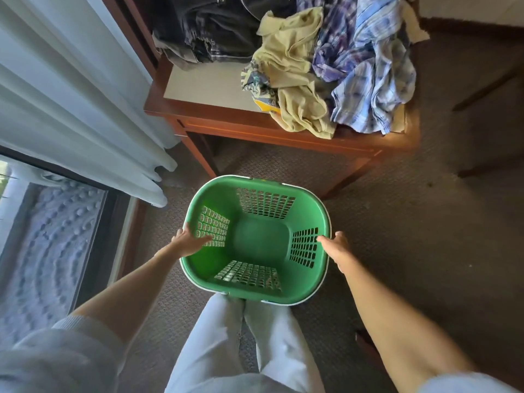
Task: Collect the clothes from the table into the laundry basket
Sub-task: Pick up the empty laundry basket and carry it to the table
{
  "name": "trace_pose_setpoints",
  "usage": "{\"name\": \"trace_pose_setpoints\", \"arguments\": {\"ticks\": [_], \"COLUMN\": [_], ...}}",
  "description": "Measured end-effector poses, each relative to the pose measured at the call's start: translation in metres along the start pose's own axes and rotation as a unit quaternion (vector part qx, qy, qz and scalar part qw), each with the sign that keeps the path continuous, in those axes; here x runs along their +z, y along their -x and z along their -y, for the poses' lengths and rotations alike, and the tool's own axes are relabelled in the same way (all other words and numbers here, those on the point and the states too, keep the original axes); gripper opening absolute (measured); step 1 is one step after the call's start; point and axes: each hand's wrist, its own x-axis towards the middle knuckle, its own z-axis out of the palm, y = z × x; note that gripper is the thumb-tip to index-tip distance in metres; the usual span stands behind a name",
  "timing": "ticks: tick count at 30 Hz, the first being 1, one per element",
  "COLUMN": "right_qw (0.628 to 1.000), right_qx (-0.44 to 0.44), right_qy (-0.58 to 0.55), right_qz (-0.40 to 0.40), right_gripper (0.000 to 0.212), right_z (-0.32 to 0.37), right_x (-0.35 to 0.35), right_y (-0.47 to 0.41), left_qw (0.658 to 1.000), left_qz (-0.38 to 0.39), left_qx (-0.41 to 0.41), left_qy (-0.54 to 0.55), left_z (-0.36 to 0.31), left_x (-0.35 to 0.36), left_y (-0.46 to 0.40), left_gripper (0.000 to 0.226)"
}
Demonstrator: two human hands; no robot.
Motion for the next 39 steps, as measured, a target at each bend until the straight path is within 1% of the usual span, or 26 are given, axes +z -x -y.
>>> {"name": "trace_pose_setpoints", "arguments": {"ticks": [2, 5, 7, 8, 11, 12, 14, 17, 19, 21, 22, 24, 26, 28, 29, 30, 31, 32, 33, 34, 35, 36, 37, 38, 39], "right_qw": [1.000, 0.999, 0.997, 0.996, 0.995, 0.994, 0.990, 0.984, 0.981, 0.978, 0.977, 0.975, 0.975, 0.971, 0.969, 0.969, 0.973, 0.979, 0.986, 0.990, 0.991, 0.989, 0.986, 0.983, 0.982], "right_qx": [0.012, 0.039, 0.049, 0.054, 0.064, 0.067, 0.079, 0.094, 0.102, 0.109, 0.114, 0.124, 0.130, 0.133, 0.127, 0.119, 0.109, 0.106, 0.100, 0.101, 0.102, 0.111, 0.123, 0.138, 0.138], "right_qy": [-0.008, -0.027, -0.045, -0.056, -0.081, -0.090, -0.111, -0.137, -0.141, -0.147, -0.153, -0.158, -0.161, -0.199, -0.213, -0.213, -0.197, -0.171, -0.132, -0.085, -0.043, -0.026, -0.024, -0.025, -0.033], "right_qz": [0.010, 0.024, 0.040, 0.041, 0.009, -0.002, -0.025, -0.061, -0.086, -0.098, -0.098, -0.091, -0.078, -0.023, 0.011, 0.040, 0.044, 0.025, -0.018, -0.055, -0.077, -0.098, -0.113, -0.123, -0.122], "right_gripper": [0.083, 0.088, 0.089, 0.090, 0.085, 0.083, 0.075, 0.066, 0.065, 0.065, 0.065, 0.063, 0.059, 0.057, 0.060, 0.063, 0.066, 0.068, 0.070, 0.073, 0.075, 0.078, 0.081, 0.080, 0.074], "right_z": [-0.006, -0.014, -0.018, -0.020, -0.017, -0.015, -0.010, -0.003, -0.002, 0.002, 0.003, 0.008, 0.014, 0.027, 0.034, 0.043, 0.051, 0.057, 0.059, 0.056, 0.047, 0.033, 0.017, 0.002, -0.007], "right_x": [0.004, 0.010, 0.017, 0.021, 0.029, 0.030, 0.034, 0.039, 0.044, 0.048, 0.049, 0.041, 0.029, 0.024, 0.026, 0.031, 0.037, 0.042, 0.046, 0.049, 0.050, 0.050, 0.048, 0.046, 0.041], "right_y": [-0.008, -0.017, -0.024, -0.028, -0.029, -0.030, -0.032, -0.027, -0.021, -0.012, -0.008, 0.000, 0.006, 0.016, 0.020, 0.025, 0.029, 0.032, 0.032, 0.029, 0.023, 0.011, 0.001, -0.008, -0.008], "left_qw": [0.999, 0.995, 0.991, 0.989, 0.981, 0.977, 0.971, 0.970, 0.970, 0.973, 0.974, 0.978, 0.980, 0.982, 0.983, 0.984, 0.985, 0.986, 0.986, 0.984, 0.982, 0.979, 0.976, 0.973, 0.971], "left_qz": [-0.008, -0.003, -0.002, -0.017, -0.066, -0.062, -0.029, -0.043, -0.069, -0.091, -0.106, -0.115, -0.126, -0.112, -0.094, -0.075, -0.062, -0.045, -0.028, -0.017, -0.015, -0.019, -0.019, -0.022, -0.030], "left_qx": [-0.006, -0.005, -0.024, -0.038, -0.077, -0.085, -0.098, -0.098, -0.097, -0.089, -0.087, -0.102, -0.108, -0.103, -0.093, -0.083, -0.067, -0.067, -0.074, -0.076, -0.078, -0.082, -0.094, -0.101, -0.103], "left_qy": [0.034, 0.104, 0.132, 0.140, 0.166, 0.186, 0.218, 0.220, 0.211, 0.194, 0.178, 0.140, 0.107, 0.111, 0.127, 0.135, 0.146, 0.144, 0.149, 0.157, 0.174, 0.187, 0.198, 0.208, 0.215], "left_z": [-0.015, -0.022, -0.024, -0.024, -0.023, -0.021, -0.018, -0.010, -0.010, -0.015, -0.018, -0.026, -0.029, -0.034, -0.037, -0.039, -0.042, -0.048, -0.054, -0.058, -0.057, -0.055, -0.051, -0.044, -0.035], "left_x": [-0.008, -0.012, -0.010, -0.009, -0.014, -0.016, -0.014, 0.004, 0.016, 0.018, 0.017, 0.007, -0.006, -0.018, -0.024, -0.026, -0.027, -0.027, -0.027, -0.025, -0.023, -0.022, -0.022, -0.023, -0.021], "left_y": [0.015, 0.005, 0.001, -0.001, -0.008, -0.012, -0.017, -0.024, -0.015, 0.001, 0.009, 0.027, 0.037, 0.042, 0.044, 0.043, 0.043, 0.048, 0.052, 0.052, 0.047, 0.043, 0.039, 0.031, 0.022], "left_gripper": [0.128, 0.121, 0.111, 0.110, 0.119, 0.122, 0.130, 0.138, 0.135, 0.124, 0.123, 0.124, 0.120, 0.114, 0.107, 0.099, 0.095, 0.098, 0.103, 0.102, 0.097, 0.094, 0.100, 0.112, 0.125]}}
